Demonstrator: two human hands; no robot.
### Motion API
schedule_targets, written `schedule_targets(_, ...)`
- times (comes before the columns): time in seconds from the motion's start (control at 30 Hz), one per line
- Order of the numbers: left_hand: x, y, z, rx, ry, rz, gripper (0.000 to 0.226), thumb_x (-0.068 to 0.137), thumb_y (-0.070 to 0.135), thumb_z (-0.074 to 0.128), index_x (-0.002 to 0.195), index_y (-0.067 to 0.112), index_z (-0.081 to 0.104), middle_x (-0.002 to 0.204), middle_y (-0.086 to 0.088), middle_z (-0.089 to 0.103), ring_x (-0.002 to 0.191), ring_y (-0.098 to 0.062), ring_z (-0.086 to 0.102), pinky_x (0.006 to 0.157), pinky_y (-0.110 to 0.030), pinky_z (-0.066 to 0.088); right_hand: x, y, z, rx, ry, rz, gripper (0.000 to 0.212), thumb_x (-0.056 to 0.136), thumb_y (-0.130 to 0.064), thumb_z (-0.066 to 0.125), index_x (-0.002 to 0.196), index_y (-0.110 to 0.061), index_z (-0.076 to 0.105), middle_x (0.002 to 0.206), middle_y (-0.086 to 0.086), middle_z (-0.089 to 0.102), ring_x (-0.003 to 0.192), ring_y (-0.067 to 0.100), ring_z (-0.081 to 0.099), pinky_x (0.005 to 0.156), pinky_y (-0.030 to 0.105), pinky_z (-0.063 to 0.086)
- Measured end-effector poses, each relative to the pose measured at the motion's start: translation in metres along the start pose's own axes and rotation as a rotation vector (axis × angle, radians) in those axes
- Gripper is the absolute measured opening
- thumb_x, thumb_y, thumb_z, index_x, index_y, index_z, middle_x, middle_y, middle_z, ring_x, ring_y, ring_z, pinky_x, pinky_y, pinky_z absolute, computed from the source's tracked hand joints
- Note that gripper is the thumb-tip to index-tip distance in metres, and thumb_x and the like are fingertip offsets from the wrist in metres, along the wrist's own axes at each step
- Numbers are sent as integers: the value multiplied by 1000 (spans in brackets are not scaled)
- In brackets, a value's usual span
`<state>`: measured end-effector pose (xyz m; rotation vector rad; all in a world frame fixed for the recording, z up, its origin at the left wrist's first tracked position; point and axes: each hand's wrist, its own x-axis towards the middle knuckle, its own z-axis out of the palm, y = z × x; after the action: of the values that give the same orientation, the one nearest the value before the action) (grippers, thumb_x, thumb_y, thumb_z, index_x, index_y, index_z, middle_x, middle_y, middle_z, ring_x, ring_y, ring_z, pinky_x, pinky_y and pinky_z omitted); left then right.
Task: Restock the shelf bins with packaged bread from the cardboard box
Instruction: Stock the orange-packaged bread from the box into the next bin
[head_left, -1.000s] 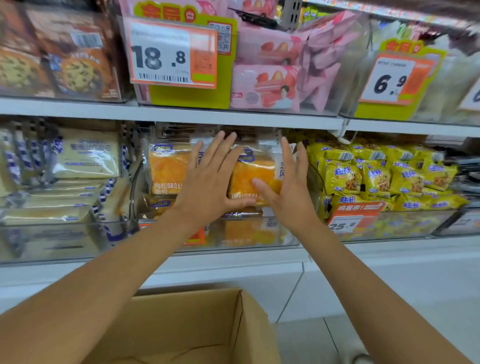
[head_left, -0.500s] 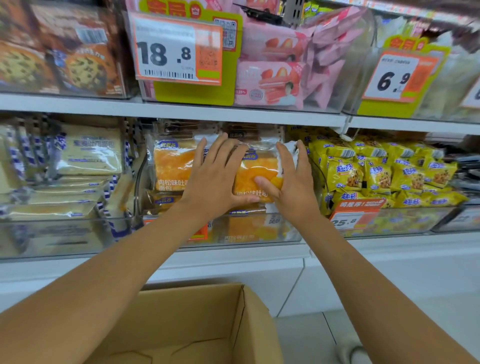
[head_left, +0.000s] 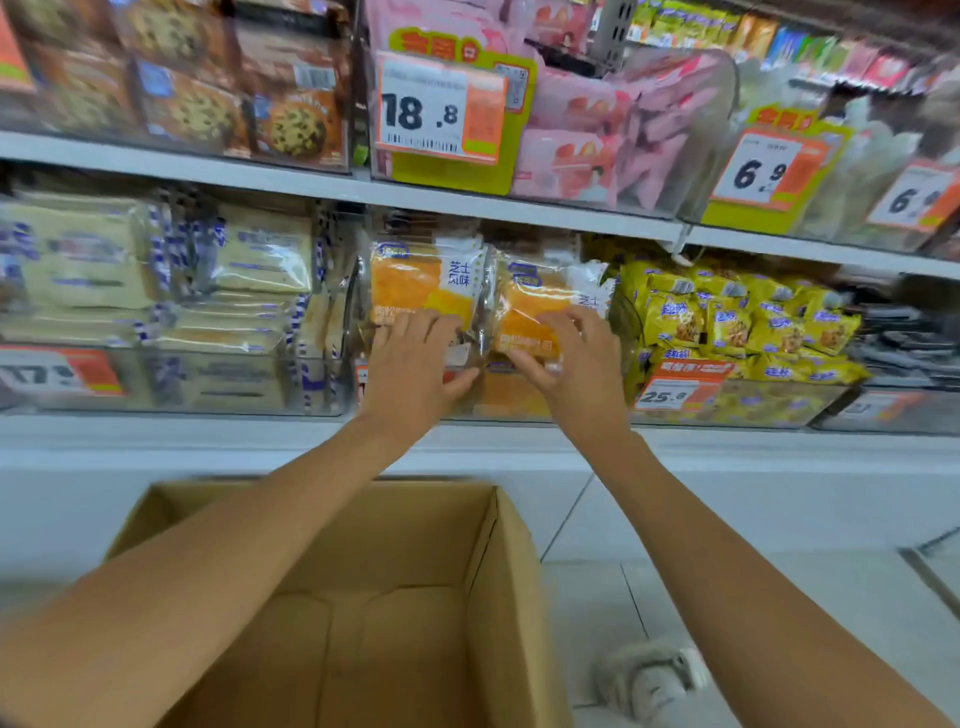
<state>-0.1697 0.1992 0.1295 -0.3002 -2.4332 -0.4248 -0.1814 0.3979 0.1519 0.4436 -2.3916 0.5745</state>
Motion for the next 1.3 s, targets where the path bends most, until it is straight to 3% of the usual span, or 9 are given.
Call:
schedule_targets(0.07, -32, -9, -6, -51, -78, -24, 43, 85, 39, 71, 118, 15, 60, 114, -6, 60, 106, -29, 56, 89, -42, 43, -23, -16, 10, 18, -30, -70, 49, 88, -51, 57, 110, -9, 67, 104, 11, 60, 97, 28, 57, 82, 36, 47)
schedule_targets(0.17, -93, -31, -14, -154, -286, -126, 43, 88, 41, 69, 120, 15, 59, 116, -4, 60, 104, -25, 57, 88, -38, 46, -76, -39, 38, 77, -184, -92, 45, 89, -48, 60, 107, -7, 68, 97, 10, 61, 89, 28, 60, 74, 36, 49)
schedule_targets(0.37, -238, -97, -20, -106, -774, -424, 56, 85, 51, 68, 130, 22, 53, 128, 0, 55, 113, -17, 56, 96, -34, 48, -190, -72, 103, 49, -863, 0, 54, 92, -53, 56, 130, -14, 57, 127, 5, 55, 116, 23, 53, 97, 34, 44)
schedule_targets(0.6, -381, -167, 32, -248, -1140, -832, 78, 80, 45, 75, 147, 29, 39, 151, -3, 42, 137, -21, 41, 109, -37, 40, -281, -90, 180, 25, -1332, 138, 67, 93, -59, 46, 147, -20, 39, 157, 9, 30, 144, 28, 29, 112, 40, 32)
schedule_targets(0.83, -452, -194, 77, -309, -1352, -1020, 73, 79, 25, 81, 143, 19, 47, 140, -6, 52, 126, -24, 51, 96, -27, 41, -307, -91, 222, 45, -1434, 220, 60, 94, -56, 48, 144, -24, 42, 155, 6, 33, 143, 26, 31, 113, 40, 33)
schedule_targets(0.9, -460, -196, 82, -254, -1384, -974, 54, 78, 23, 82, 128, 18, 60, 127, -4, 61, 119, -24, 57, 94, -28, 43, -311, -90, 226, 49, -1443, 230, 60, 94, -56, 48, 144, -24, 43, 155, 6, 34, 143, 26, 30, 114, 40, 32)
schedule_targets(1.0, -449, -193, 85, -184, -1368, -925, 11, 83, 24, 77, 86, 30, 68, 99, 5, 68, 105, -20, 64, 90, -29, 47, -313, -92, 226, 86, -1456, 248, 59, 93, -56, 51, 143, -24, 44, 155, 5, 35, 144, 25, 29, 116, 40, 31)
schedule_targets(1.13, -412, -178, 81, -356, -1357, -888, 17, 86, 17, 74, 77, 26, 63, 93, 4, 64, 97, -17, 61, 77, -27, 47, -303, -98, 216, 183, -1420, 318, 61, 90, -55, 58, 141, -24, 48, 147, 1, 47, 134, 21, 45, 106, 37, 42)
schedule_targets(1.3, -333, -151, 54, -598, -1112, -765, 23, 77, 8, 82, 68, 23, 67, 77, 3, 68, 79, -15, 64, 72, -30, 51, -279, -116, 193, 404, -1349, 422, 78, 77, -36, 81, 144, -21, 44, 140, -4, 53, 128, 14, 49, 100, 26, 41)
